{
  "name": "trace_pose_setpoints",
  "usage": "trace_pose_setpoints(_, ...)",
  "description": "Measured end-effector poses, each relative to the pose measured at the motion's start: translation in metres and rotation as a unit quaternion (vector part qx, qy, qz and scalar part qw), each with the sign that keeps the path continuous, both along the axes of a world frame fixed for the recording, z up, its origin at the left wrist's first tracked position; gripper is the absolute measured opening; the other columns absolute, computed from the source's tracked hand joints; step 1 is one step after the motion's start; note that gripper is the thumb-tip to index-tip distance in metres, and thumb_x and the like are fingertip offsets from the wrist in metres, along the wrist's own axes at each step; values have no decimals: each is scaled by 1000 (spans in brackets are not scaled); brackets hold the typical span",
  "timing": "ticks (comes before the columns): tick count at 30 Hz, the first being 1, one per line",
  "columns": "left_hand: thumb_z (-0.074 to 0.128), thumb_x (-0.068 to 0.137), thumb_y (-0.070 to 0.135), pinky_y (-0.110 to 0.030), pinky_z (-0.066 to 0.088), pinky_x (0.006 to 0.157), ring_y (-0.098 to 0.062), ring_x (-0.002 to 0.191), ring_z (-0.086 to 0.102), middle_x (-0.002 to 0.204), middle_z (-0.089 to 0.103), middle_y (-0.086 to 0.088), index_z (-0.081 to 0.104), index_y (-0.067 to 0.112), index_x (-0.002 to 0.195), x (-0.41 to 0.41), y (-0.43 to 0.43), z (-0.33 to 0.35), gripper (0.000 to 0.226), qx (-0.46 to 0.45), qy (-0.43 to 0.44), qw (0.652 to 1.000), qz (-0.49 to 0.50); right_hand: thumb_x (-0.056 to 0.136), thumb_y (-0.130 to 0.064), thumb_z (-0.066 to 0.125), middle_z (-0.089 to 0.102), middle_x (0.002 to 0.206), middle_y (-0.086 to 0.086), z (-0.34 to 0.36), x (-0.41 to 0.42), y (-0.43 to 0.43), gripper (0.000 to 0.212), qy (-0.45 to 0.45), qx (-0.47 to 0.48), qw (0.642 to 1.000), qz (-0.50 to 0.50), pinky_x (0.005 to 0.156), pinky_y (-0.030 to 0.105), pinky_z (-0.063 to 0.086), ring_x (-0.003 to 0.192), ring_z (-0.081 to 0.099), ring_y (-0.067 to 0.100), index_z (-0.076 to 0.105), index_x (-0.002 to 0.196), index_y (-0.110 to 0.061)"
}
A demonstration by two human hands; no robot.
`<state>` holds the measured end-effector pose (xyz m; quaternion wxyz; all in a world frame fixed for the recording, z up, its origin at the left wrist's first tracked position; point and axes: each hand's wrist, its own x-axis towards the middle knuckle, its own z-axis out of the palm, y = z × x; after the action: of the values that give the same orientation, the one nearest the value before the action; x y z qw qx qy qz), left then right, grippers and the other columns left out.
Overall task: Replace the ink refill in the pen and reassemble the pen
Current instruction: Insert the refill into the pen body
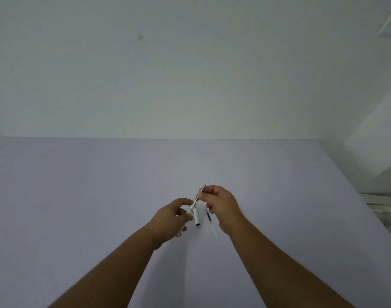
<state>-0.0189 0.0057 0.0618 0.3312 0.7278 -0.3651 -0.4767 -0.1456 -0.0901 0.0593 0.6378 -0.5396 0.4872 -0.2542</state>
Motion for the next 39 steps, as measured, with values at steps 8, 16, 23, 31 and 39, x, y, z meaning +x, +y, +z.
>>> trace_pose_setpoints(8,63,86,21,-31,57,67,-18,74,66,87,66,-3,61,21,90,-7,1,7,4,-7,0,999,48,80,-19,68,69,83,-6,1,-4,5,7,0,10,999,38,64,23,44,74,56,10,71,83,-25)
trace_pose_setpoints(16,64,86,19,-25,53,58,-15,68,64,83,64,-1,61,23,85,-9,1,19,5,-28,-24,999,37,82,-16,66,69,84,-5,10,-9,4,15,-55,37,995,71,55,21,41,52,42,8,74,89,-27)
trace_pose_setpoints(23,65,85,19,-23,51,57,-14,66,64,84,64,-1,61,25,82,-10,1,27,7,-41,-27,998,41,77,-23,72,61,73,1,16,-9,0,3,-29,35,996,79,55,25,40,56,40,12,74,75,-24)
trace_pose_setpoints(31,64,85,20,-19,48,52,-9,63,64,81,64,2,61,25,84,-10,-7,33,6,-38,-53,997,33,78,-38,69,64,77,-4,24,-9,-3,19,-45,40,996,73,50,21,39,55,40,10,71,86,-21)
trace_pose_setpoints(39,64,85,17,-20,48,52,-11,64,63,78,65,1,63,22,87,-11,-9,31,5,-28,-40,998,33,80,-44,66,60,79,-4,23,-11,-2,23,4,-3,997,71,59,25,41,66,45,13,66,81,-21)
